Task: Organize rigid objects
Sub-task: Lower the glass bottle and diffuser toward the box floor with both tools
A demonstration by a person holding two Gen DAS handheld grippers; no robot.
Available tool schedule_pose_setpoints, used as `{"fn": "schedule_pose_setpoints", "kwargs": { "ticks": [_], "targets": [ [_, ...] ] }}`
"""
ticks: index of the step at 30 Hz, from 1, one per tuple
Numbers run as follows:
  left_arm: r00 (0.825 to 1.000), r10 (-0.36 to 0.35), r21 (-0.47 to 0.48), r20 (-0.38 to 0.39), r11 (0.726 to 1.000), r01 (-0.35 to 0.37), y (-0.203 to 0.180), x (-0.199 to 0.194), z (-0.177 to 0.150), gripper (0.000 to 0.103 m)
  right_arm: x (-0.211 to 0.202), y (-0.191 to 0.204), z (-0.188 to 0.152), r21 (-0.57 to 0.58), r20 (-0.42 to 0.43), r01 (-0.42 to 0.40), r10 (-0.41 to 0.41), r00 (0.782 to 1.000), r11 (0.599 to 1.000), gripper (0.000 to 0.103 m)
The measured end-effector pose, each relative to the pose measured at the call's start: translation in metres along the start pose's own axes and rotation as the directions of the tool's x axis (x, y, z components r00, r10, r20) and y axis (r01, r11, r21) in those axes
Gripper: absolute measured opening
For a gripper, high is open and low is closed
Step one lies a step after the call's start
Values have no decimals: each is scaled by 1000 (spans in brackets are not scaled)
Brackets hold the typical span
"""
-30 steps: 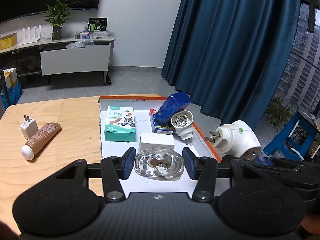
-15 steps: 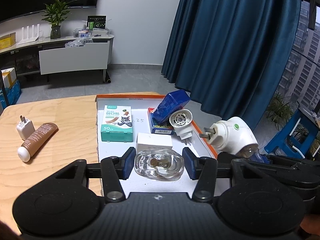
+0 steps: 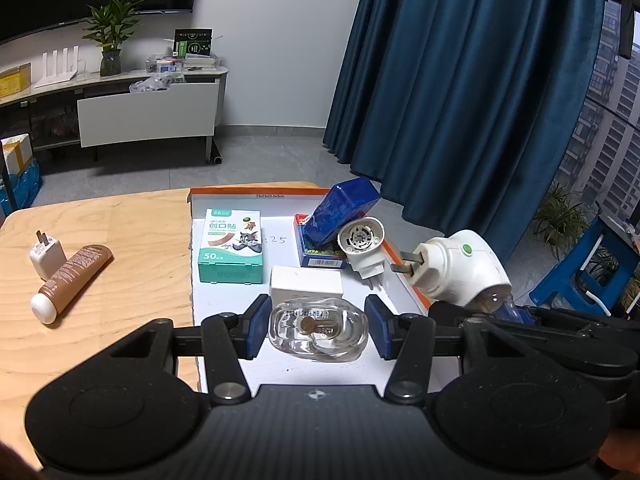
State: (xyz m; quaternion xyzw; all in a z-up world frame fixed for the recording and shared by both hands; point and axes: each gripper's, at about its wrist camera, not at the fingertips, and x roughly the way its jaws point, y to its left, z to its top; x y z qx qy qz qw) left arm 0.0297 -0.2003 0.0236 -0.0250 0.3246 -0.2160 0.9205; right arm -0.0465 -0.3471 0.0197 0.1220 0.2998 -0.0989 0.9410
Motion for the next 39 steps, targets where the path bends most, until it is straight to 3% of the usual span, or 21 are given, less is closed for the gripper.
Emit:
{"fn": "schedule_pose_setpoints", "kwargs": {
  "ticks": [39],
  "targets": [
    [998, 16, -21, -55, 1000, -17, 2, 18, -3, 52, 29, 1, 2, -6, -50, 0, 0, 999, 1000, 48]
  ]
}}
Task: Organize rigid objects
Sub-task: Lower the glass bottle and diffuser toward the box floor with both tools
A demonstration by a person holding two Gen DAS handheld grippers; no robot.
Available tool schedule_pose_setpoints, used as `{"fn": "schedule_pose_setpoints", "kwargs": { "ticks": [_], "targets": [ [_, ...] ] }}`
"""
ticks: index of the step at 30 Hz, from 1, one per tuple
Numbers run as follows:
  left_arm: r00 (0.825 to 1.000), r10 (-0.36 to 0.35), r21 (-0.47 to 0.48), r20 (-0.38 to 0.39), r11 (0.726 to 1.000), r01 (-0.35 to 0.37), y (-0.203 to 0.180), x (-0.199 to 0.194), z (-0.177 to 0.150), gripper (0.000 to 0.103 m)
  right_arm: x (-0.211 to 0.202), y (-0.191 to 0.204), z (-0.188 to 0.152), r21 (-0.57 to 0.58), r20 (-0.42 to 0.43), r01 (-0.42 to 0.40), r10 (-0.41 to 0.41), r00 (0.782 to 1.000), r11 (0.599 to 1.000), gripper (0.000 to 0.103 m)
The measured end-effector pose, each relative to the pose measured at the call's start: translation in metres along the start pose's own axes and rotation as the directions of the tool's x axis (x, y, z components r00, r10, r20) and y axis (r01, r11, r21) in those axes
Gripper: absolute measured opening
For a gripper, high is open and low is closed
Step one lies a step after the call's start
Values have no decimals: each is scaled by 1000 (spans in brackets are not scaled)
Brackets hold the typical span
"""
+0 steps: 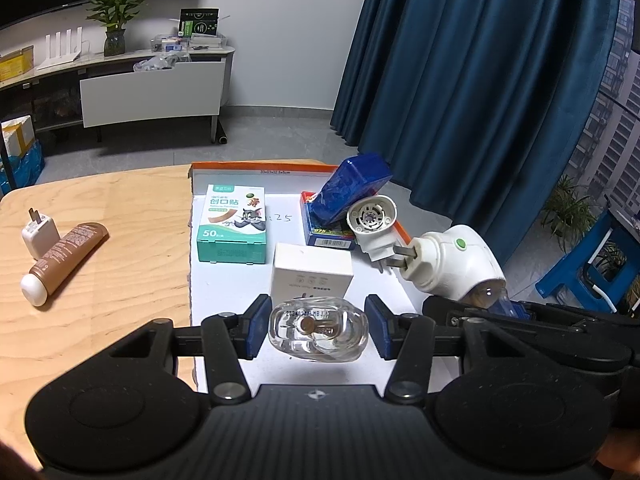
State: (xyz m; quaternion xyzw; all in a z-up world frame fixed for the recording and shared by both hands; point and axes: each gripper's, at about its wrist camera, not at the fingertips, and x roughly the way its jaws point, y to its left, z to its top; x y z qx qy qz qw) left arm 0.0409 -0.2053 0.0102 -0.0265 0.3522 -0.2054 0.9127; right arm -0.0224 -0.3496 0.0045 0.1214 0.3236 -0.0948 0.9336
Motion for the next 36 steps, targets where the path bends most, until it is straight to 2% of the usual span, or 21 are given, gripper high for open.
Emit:
{"fn": "schedule_pose_setpoints", "kwargs": {
  "ticks": [36],
  "targets": [
    [999, -4, 6, -32, 1000, 4, -2, 15, 0, 52, 25, -5, -4, 12, -50, 11, -10, 999, 1000, 49]
  ]
}}
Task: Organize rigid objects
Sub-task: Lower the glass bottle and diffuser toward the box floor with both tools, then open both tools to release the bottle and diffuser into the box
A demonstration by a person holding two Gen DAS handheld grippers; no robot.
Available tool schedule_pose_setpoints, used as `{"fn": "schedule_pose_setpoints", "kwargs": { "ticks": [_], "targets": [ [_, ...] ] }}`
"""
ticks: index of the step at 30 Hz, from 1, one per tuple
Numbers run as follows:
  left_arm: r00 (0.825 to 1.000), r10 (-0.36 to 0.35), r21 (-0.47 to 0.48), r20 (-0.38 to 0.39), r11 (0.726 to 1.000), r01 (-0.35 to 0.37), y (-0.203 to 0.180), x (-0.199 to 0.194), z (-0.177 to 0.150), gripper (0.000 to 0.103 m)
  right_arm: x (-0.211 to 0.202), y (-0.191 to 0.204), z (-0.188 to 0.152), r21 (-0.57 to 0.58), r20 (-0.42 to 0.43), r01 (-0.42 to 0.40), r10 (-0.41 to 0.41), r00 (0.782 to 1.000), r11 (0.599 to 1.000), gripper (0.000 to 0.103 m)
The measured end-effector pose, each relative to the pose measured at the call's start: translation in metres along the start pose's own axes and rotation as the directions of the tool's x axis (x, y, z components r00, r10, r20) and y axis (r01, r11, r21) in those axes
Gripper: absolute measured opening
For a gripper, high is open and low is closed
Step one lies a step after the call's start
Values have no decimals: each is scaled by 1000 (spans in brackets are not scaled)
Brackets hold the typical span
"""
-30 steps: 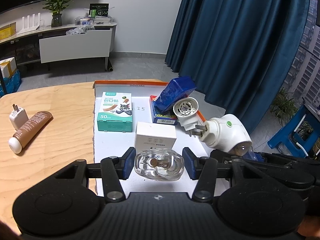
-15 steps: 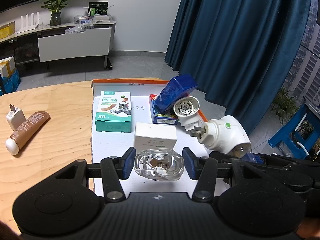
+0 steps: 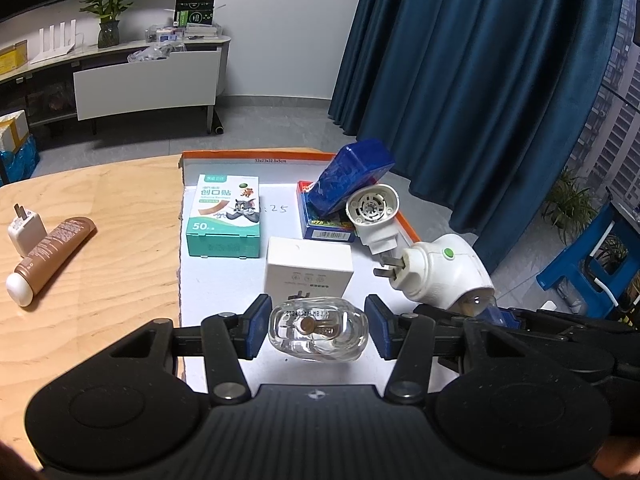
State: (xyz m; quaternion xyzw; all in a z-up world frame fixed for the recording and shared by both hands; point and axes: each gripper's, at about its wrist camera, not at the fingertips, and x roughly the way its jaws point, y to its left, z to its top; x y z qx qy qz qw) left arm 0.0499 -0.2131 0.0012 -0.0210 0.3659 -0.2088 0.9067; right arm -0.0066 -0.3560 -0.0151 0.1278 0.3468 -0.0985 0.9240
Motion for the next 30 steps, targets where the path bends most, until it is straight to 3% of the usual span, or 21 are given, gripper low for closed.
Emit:
{"fn": "schedule_pose_setpoints", "kwargs": {
  "ticks": [10, 15, 23, 30],
  "targets": [
    [1000, -6, -6, -13, 1000, 6, -2, 3, -2, 52, 2, -2, -1, 11, -11, 10, -10, 1000, 1000, 50],
    [999, -27, -21, -28, 999, 27, -1, 5, -4, 50, -3, 0, 1, -3, 12, 32, -32, 999, 999, 58],
    [1000, -19, -47, 5, 999, 19, 8, -7, -1, 73, -14, -1, 5, 27, 52, 30, -31, 998, 999, 69],
    [999, 3, -84, 32, 996, 0, 32, -26, 0, 81, -23, 17, 11, -3, 84, 9, -9, 996, 1000, 75]
  ]
}}
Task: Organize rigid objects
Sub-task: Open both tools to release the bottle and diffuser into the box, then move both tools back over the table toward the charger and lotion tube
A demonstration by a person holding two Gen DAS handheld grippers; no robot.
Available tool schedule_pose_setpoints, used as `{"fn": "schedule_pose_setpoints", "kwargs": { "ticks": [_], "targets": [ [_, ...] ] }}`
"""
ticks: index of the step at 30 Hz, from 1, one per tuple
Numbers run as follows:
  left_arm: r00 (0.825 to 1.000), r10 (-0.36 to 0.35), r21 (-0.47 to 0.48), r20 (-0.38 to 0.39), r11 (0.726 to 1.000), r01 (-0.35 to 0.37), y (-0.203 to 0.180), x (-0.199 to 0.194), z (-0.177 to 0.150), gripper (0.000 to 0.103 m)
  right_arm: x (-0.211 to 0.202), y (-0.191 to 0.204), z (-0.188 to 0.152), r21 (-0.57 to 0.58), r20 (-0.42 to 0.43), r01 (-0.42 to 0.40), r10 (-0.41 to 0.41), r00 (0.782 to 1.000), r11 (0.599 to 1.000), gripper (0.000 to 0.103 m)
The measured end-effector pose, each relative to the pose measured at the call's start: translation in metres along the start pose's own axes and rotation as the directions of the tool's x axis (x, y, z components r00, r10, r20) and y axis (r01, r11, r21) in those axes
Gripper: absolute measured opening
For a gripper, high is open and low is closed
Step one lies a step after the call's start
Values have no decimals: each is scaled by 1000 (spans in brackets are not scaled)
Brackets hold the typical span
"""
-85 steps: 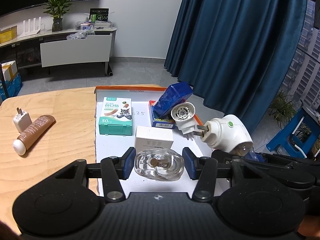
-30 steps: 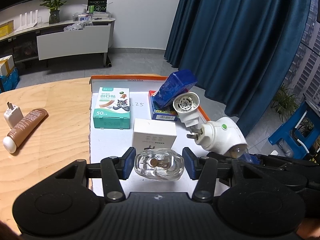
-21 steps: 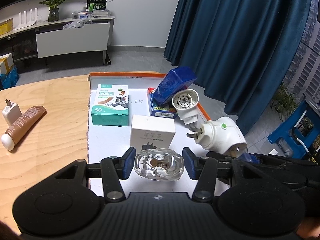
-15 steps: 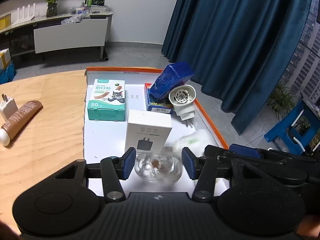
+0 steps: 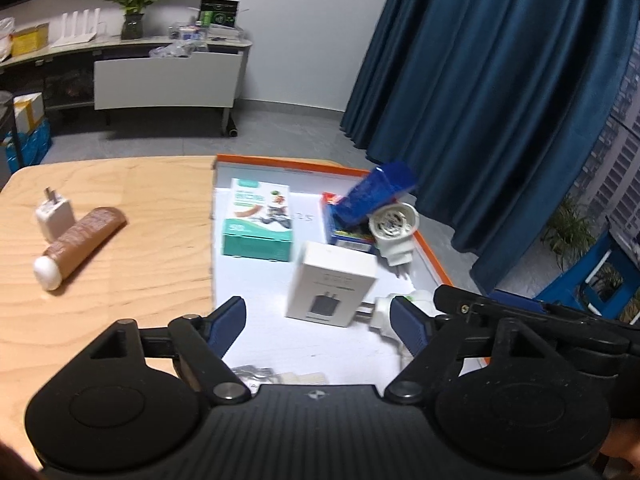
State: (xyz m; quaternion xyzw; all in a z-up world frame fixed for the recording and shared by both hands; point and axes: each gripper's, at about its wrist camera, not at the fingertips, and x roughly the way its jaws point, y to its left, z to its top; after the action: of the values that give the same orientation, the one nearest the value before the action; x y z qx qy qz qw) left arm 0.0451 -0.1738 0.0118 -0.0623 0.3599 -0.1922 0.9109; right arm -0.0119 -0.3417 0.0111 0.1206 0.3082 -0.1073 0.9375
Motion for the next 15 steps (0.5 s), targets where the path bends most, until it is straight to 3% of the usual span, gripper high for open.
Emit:
{"fn": "schedule_pose_setpoints", "kwargs": {
  "ticks": [15],
  "targets": [
    [984, 175, -98, 14, 980, -173, 86, -33, 7, 85, 7, 104, -3, -171, -35, -158, 154, 987, 973, 77]
  ]
}}
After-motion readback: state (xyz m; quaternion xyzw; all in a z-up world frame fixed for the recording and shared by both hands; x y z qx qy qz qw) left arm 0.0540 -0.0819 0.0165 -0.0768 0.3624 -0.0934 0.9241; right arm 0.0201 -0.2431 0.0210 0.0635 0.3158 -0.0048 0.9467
